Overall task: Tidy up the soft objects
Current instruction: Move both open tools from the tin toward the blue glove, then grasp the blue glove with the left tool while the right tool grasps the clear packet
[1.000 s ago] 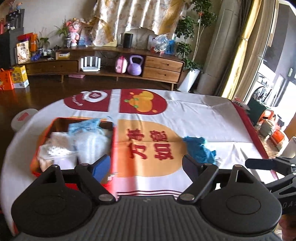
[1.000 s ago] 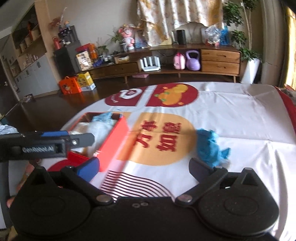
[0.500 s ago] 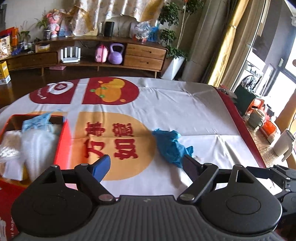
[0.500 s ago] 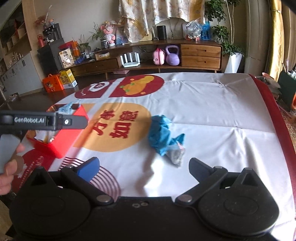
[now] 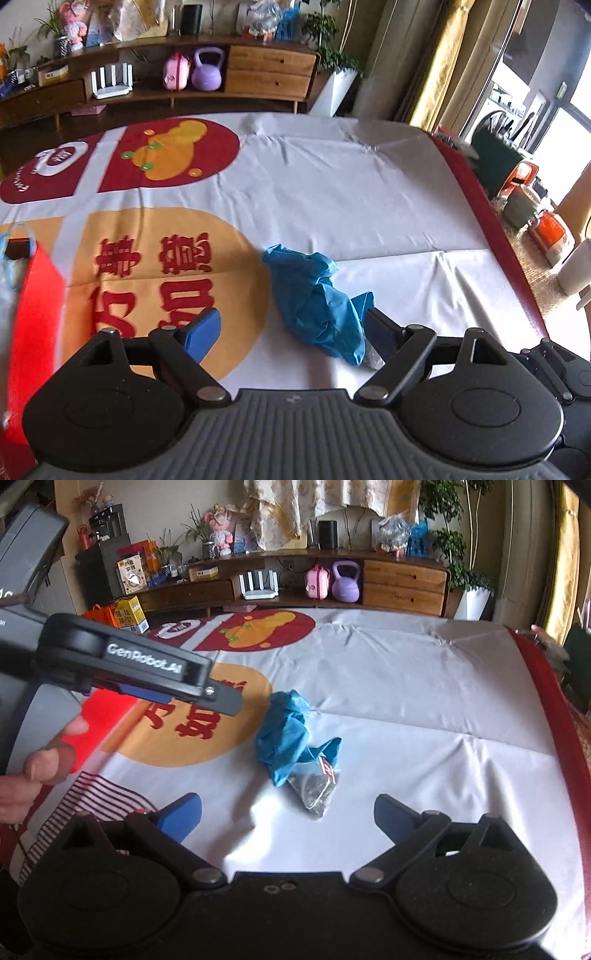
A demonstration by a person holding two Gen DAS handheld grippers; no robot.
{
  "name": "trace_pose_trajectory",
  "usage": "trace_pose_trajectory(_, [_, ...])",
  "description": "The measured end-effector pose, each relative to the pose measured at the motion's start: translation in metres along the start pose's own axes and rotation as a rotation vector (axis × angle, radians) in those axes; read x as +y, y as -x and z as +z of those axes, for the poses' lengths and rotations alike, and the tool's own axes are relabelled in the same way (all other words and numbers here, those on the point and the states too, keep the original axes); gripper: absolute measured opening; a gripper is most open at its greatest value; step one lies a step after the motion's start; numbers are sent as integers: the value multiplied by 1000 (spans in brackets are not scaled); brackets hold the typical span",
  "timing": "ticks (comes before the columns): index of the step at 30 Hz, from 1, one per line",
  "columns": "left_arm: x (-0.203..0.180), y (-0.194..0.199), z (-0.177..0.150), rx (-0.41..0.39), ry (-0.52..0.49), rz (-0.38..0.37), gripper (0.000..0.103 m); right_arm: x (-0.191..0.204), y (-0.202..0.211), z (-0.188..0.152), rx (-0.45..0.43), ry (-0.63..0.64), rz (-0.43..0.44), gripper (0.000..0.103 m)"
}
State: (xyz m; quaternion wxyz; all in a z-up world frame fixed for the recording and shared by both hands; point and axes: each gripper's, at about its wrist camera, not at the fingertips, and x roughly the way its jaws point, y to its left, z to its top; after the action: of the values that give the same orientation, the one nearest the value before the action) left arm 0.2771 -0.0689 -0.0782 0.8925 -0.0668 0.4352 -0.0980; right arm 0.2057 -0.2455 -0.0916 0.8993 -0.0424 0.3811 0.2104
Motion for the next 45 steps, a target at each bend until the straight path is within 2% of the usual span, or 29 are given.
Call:
trace_pose_trajectory(3, [-4, -18, 5, 18, 3, -7, 85, -5, -13, 0, 19, 3, 9, 93])
trace_pose_trajectory(5, [-6, -30, 8, 32, 4, -12, 85, -8, -21, 1, 29, 10, 15, 85])
trace_pose_trajectory(13, [-9, -70, 14, 94, 30, -27, 85, -17, -46, 3, 50, 6, 14, 75])
trace_pose_trajectory(17, [-12, -83, 15, 108, 43, -33, 85, -15, -56, 5, 60, 5, 13, 66])
trace_pose_trajectory(22, [-15, -94, 12, 113, 29, -23, 85, -11, -65, 5, 61, 24, -7, 57])
trace_pose_trajectory(30, [-20, -95, 8, 61, -14, 1, 84, -11, -75, 5, 65, 22, -28, 40])
trace_pose_trajectory(32, [-20, -94, 7, 59, -22, -8, 70, -13, -77, 5, 68, 13, -31, 37])
trace_pose_trajectory(33, [-20, -94, 7, 59, -19, -12, 68, -13, -78, 5, 69, 11, -34, 36])
trace_pose_trajectory(35, [-20, -92, 7, 56, -15, -23, 55, -13, -78, 4, 67, 7, -38, 35])
trace_pose_trajectory(40, [-19, -90, 4, 48, -32, -13, 33, -13, -77, 4, 71, 3, -47, 31])
trace_pose_trajectory(42, [-15, -88, 3, 48, -27, -14, 30, -13, -78, 5, 72, 2, -50, 30])
trace_pose_trajectory(44, [-12, -86, 2, 51, -20, -11, 19, -13, -77, 6, 72, -5, -57, 28])
trace_pose_trajectory(45, [-10, -85, 2, 55, -18, -8, 18, -13, -77, 6, 72, -5, -57, 27])
